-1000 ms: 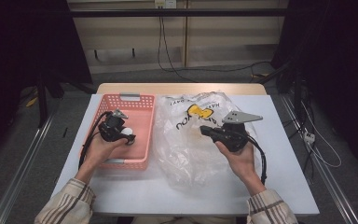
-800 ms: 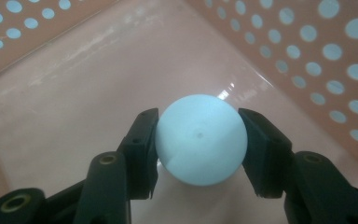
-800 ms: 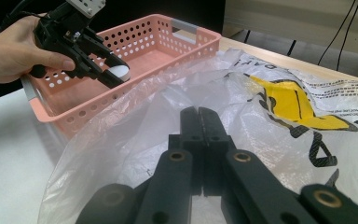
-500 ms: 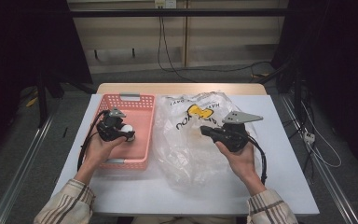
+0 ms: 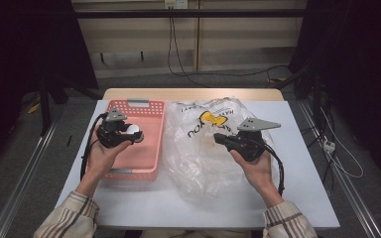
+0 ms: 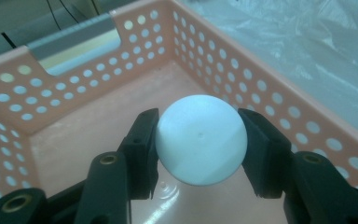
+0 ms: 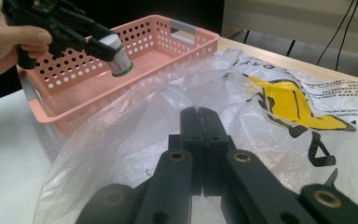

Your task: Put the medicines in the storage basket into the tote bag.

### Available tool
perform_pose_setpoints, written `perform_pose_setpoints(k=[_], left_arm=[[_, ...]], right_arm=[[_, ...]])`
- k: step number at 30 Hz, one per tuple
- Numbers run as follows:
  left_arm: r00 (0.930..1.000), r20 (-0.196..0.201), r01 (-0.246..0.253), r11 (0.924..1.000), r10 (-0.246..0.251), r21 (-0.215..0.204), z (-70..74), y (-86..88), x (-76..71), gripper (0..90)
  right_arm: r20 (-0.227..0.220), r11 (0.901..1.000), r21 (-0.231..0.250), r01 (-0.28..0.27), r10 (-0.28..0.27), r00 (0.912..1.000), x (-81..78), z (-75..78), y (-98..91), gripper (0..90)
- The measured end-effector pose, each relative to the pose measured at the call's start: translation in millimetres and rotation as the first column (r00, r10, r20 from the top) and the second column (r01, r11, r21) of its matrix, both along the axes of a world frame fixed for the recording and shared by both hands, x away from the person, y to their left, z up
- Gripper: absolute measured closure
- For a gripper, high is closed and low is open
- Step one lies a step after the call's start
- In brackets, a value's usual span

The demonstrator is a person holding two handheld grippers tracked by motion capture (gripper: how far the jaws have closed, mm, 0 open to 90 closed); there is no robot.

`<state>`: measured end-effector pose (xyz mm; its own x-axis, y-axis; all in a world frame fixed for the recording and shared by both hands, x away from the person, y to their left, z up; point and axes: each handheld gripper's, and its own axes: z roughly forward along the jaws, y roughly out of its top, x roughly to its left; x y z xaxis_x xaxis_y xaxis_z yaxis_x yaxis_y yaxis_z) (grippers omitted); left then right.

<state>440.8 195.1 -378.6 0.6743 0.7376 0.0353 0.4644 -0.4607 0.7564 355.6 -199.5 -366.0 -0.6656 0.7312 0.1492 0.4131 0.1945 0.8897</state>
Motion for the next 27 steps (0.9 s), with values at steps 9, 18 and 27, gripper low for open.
perform_pose_setpoints(k=[9, 18, 27], left_arm=[[0.9987, 0.051, 0.0, 0.9986, 0.003, -0.052, 13.4, -1.1, -11.3, 51.1], [0.996, 0.079, 0.049, 0.9939, -0.041, -0.098, 24.1, -10.0, -25.9, 51.1], [0.9888, 0.108, 0.116, 0.9857, -0.103, -0.122, 38.3, -23.2, -42.2, 51.2]], right_arm=[[0.0, 1.0, 0.0, 0.006, -0.006, 1.0, 0.1, 0.5, -1.2, 90.0], [-0.001, 1.0, 0.001, 0.004, -0.004, 1.0, -0.1, 0.5, -1.4, 90.0], [0.007, 0.9999, 0.009, 0.01, -0.01, 0.9999, -1.0, 1.2, -2.1, 90.0]])
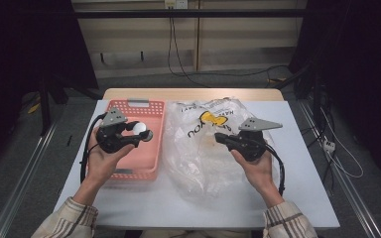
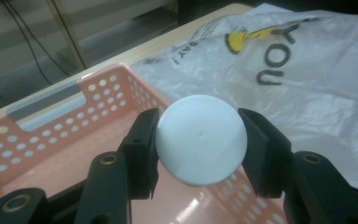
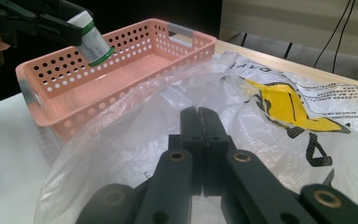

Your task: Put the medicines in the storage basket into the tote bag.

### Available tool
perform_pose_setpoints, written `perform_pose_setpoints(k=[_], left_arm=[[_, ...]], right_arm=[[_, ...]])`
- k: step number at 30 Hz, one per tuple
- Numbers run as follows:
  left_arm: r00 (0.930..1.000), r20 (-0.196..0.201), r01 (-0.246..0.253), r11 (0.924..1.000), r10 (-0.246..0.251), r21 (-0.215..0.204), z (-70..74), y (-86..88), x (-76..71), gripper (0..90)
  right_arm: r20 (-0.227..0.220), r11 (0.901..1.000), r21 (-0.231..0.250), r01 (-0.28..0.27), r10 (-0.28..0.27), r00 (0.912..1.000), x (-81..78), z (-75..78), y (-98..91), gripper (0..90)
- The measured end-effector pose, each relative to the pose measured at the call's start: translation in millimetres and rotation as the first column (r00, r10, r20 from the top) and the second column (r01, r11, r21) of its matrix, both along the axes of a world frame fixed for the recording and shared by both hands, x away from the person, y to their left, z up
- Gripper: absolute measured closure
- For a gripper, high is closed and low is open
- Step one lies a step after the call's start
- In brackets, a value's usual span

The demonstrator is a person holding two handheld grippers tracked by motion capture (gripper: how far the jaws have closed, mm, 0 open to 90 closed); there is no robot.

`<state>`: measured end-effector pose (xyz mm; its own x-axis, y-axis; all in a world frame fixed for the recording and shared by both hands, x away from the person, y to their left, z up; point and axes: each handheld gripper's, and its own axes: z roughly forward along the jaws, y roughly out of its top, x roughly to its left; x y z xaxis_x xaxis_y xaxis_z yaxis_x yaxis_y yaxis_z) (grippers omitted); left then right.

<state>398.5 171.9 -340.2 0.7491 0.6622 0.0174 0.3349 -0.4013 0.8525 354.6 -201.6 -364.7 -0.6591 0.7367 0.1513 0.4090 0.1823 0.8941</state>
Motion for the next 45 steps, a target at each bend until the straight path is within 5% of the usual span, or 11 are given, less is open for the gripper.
perform_pose_setpoints(k=[8, 14, 22, 29, 36, 45], left_arm=[[0.9984, -0.01, 0.055, 0.9979, -0.055, -0.035, 10.5, -15.1, -14.1, 51.2], [0.9919, -0.009, 0.126, 0.9892, -0.127, -0.075, 14.6, -25.9, -23.5, 51.2], [0.984, 0.001, 0.178, 0.9828, -0.178, -0.049, 16.3, -48.2, -36.1, 51.1], [0.9706, -0.015, 0.239, 0.9689, -0.24, -0.064, 15.8, -74.6, -45.0, 51.2], [0.9558, 0.017, 0.294, 0.9537, -0.293, -0.064, 27.3, -95.5, -53.5, 51.2], [0.9314, -0.022, 0.361, 0.9303, -0.363, -0.063, 15.4, -128.7, -59.0, 51.1]], right_arm=[[0.001, 1.0, -0.003, 0.004, -0.004, 1.0, 0.3, -0.3, -0.3, 90.0], [-0.001, 1.0, 0.0, 0.002, -0.002, 1.0, 0.8, -0.1, -1.4, 90.0], [-0.003, 1.0, -0.002, -0.004, 0.004, 1.0, 0.3, -0.3, 0.2, 90.0], [-0.005, 1.0, -0.003, -0.007, 0.007, 1.0, 0.6, -1.1, 1.3, 90.0], [-0.007, 1.0, -0.004, -0.005, 0.005, 1.0, 0.9, -1.3, 1.0, 90.0], [-0.011, 0.9999, -0.01, -0.013, 0.012, 0.9999, 1.5, -3.2, 3.1, 90.0]])
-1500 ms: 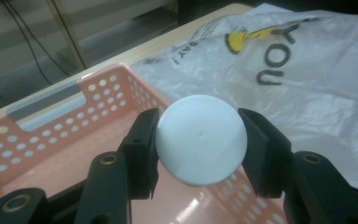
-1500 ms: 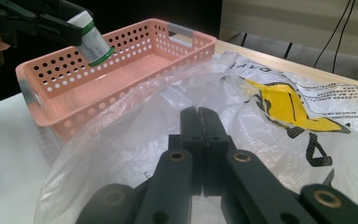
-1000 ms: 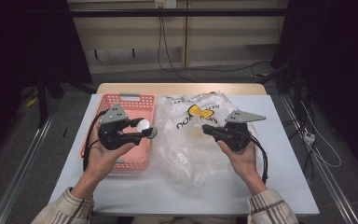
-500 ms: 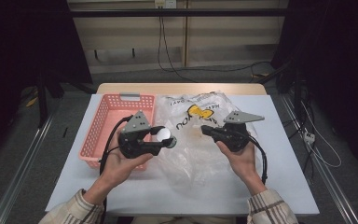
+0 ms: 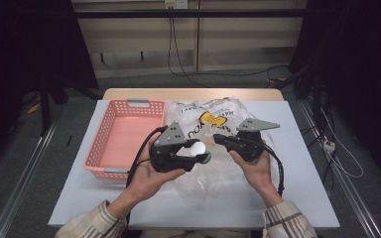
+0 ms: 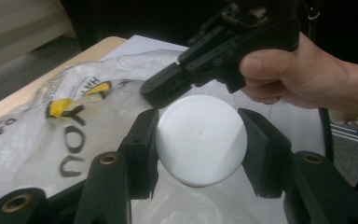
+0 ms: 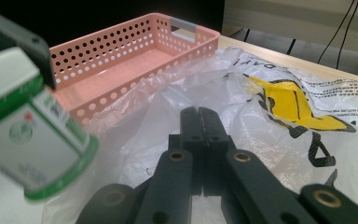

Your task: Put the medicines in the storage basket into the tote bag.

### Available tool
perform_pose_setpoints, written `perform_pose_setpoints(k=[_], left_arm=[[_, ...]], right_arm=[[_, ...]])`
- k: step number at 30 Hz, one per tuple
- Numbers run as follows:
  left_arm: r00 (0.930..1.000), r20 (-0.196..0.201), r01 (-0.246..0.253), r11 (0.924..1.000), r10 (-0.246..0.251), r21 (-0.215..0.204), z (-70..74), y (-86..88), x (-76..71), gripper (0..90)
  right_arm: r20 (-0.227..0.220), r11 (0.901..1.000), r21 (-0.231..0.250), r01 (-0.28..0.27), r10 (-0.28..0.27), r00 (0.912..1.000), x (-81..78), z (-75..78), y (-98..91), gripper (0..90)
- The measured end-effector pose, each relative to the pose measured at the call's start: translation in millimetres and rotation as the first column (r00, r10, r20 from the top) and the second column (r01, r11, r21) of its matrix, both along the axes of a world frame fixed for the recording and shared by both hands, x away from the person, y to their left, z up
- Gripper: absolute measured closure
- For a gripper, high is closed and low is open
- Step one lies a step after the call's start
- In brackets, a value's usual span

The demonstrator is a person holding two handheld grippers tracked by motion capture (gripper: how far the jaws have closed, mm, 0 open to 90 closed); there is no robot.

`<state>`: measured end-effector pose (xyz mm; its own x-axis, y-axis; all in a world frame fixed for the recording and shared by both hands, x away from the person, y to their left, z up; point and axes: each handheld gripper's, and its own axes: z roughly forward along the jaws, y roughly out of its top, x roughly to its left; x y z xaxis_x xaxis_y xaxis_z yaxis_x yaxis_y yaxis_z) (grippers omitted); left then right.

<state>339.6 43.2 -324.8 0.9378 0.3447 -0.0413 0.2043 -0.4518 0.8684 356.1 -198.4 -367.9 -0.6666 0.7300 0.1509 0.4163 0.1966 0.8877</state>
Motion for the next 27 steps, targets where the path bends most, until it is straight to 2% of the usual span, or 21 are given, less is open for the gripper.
perform_pose_setpoints(k=[6, 8, 9, 10, 13, 16, 19, 24, 27], left_arm=[[0.9992, -0.028, 0.029, 0.9991, -0.028, 0.03, -17.1, -23.2, -2.2, 51.1], [0.9994, -0.031, 0.016, 0.9993, -0.015, 0.032, -25.3, -31.8, -2.8, 51.1], [0.999, -0.04, 0.02, 0.9984, -0.018, 0.054, -29.8, -36.1, -2.4, 51.1], [0.9985, -0.052, 0.017, 0.9983, -0.014, 0.055, -34.8, -39.9, -1.4, 51.1], [0.9969, -0.078, -0.007, 0.9973, 0.012, 0.073, -48.7, -46.8, 7.3, 51.0], [0.9954, -0.072, -0.056, 0.9939, 0.063, 0.095, -60.9, -49.7, 16.2, 51.1], [0.9898, -0.096, -0.094, 0.9898, 0.105, 0.107, -72.5, -51.1, 26.7, 51.0], [0.9873, -0.103, -0.108, 0.9858, 0.121, 0.129, -82.0, -56.9, 34.3, 51.0], [0.9863, -0.107, -0.107, 0.9814, 0.125, 0.159, -90.4, -61.8, 35.7, 51.0]], right_arm=[[-0.002, 1.0, 0.001, 0.001, -0.001, 1.0, -0.4, 0.6, -0.9, 90.0], [-0.002, 1.0, 0.001, 0.002, -0.002, 1.0, -0.5, 0.5, -0.7, 90.0], [-0.003, 1.0, 0.002, 0.003, -0.003, 1.0, -0.7, 0.6, -0.5, 90.0], [-0.003, 1.0, 0.002, 0.003, -0.003, 1.0, -0.7, 0.6, -0.5, 90.0], [-0.003, 1.0, 0.001, 0.001, -0.001, 1.0, -1.7, -0.8, -0.8, 90.0], [-0.008, 1.0, -0.002, -0.002, 0.002, 1.0, -2.0, -2.5, -0.9, 90.0], [-0.017, 1.0, -0.003, -0.003, 0.003, 0.9999, -2.4, -4.8, -1.6, 90.0], [-0.032, 0.9999, -0.012, -0.002, 0.002, 0.9995, -3.1, -9.7, -0.9, 90.0], [-0.04, 0.9999, -0.015, -0.004, 0.003, 0.9992, -4.4, -12.1, -0.8, 90.0]])
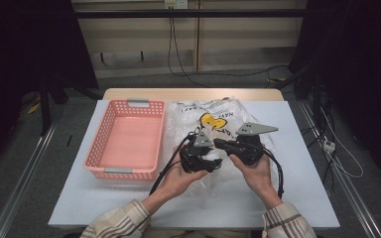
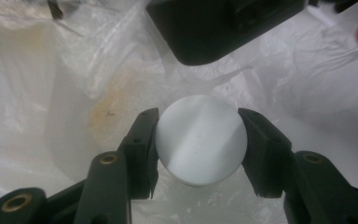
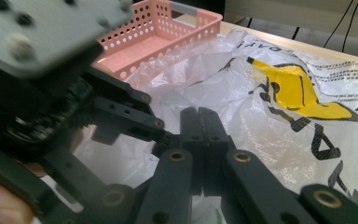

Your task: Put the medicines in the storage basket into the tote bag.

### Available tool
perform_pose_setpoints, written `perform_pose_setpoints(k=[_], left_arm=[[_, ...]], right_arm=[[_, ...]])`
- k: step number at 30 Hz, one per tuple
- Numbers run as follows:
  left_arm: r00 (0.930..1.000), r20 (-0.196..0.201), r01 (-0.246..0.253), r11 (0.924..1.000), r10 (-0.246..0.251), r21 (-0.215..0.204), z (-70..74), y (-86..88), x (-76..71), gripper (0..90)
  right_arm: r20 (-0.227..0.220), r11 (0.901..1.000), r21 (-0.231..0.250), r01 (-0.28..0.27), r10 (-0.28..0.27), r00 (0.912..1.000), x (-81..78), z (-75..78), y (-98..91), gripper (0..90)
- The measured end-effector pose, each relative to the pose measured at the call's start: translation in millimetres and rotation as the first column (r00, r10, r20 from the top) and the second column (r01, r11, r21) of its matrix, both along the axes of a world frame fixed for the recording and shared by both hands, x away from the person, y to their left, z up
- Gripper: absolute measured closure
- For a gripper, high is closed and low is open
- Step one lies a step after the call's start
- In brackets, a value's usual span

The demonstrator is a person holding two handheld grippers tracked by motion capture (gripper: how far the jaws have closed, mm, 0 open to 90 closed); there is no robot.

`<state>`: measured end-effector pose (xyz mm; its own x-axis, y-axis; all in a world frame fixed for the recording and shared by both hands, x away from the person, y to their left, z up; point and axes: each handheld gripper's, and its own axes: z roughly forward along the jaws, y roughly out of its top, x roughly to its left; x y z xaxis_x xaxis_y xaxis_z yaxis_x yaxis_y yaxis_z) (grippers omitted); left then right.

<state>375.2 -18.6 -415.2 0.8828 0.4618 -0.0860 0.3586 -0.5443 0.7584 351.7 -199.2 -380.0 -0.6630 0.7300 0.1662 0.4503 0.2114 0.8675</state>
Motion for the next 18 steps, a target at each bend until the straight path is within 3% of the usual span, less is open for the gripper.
perform_pose_setpoints(k=[4, 8, 9, 11, 13, 15, 18], left_arm=[[0.9995, -0.017, -0.028, 0.9996, 0.028, -0.007, -10.0, -1.3, 4.3, 51.0], [0.9985, -0.03, -0.044, 0.9988, 0.045, 0.022, -20.7, -2.8, 7.2, 51.0], [0.9976, -0.006, -0.068, 0.9971, 0.069, 0.032, -21.6, -4.4, 5.9, 50.9], [0.9991, -0.009, -0.041, 0.9988, 0.041, 0.024, -22.1, -5.0, 6.5, 50.9], [0.9993, 0.003, -0.037, 0.9989, 0.037, 0.029, -22.3, -5.6, 4.7, 50.8], [0.999, -0.017, -0.04, 0.9989, 0.04, 0.026, -22.3, -4.7, 5.3, 50.3], [0.9988, -0.016, -0.045, 0.999, 0.045, 0.001, -19.7, -0.7, 6.1, 46.7]], right_arm=[[-0.016, 0.9999, -0.013, -0.002, 0.001, 0.9999, -3.3, -5.8, -1.0, 90.0], [-0.039, 0.9997, -0.024, 0.0, -0.001, 0.9992, -5.9, -13.7, -4.0, 90.0], [-0.044, 0.9997, -0.026, 0.0, -0.001, 0.999, -6.4, -15.2, -4.4, 90.0], [-0.05, 0.9996, -0.027, -0.002, 0.0, 0.9988, -6.7, -17.1, -5.1, 90.0], [-0.052, 0.9996, -0.028, -0.001, -0.001, 0.9986, -6.9, -17.7, -5.6, 90.0], [-0.055, 0.9996, -0.029, 0.0, -0.002, 0.9985, -7.1, -18.3, -5.6, 90.0], [-0.054, 0.9995, -0.031, -0.002, 0.0, 0.9985, -7.5, -18.6, -5.3, 90.0]])
